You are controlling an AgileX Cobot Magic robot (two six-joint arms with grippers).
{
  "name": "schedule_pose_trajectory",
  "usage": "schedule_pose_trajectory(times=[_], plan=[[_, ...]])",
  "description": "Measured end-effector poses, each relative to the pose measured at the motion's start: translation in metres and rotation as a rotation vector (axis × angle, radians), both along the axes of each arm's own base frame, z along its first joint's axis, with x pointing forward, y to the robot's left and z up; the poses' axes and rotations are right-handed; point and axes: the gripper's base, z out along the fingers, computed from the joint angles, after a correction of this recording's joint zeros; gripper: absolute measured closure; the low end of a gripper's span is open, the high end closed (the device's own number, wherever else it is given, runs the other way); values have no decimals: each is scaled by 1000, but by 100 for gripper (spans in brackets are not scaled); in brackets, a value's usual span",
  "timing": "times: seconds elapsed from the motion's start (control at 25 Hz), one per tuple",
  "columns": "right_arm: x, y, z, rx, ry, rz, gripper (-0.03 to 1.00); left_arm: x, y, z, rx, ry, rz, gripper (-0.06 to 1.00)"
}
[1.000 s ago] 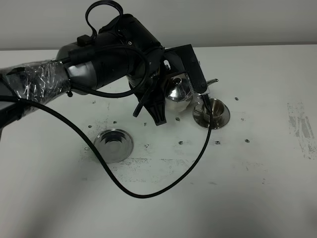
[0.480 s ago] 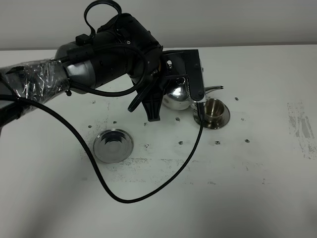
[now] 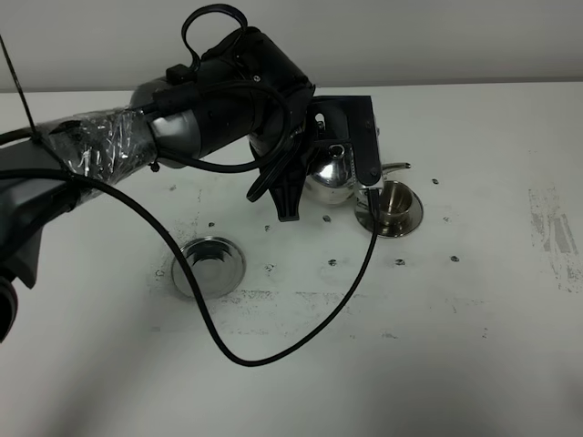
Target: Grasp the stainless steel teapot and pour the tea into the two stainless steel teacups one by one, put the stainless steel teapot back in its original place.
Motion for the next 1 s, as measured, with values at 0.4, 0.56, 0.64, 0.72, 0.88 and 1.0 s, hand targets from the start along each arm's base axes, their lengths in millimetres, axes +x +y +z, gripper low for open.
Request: schedule_pose_trajectory(times=[0.4,0.56,0.64,0.72,0.88,1.0], plan=[[0,0,0,5,1,3,38,15,0,1,97,-25,23,77],[0,0,0,5,1,3,38,17,1,0,130,-34,13,77],[0,0,0,5,1,3,38,17,2,-1,148,-32,9,77],[0,0,0,5,1,3,38,18,3,-1,163,-37,8,77],[0,0,0,5,1,3,38,19,5,0,189,-52,3,77],[0,0,0,5,1,3,38,20,5,0,201,-58,-4,77]])
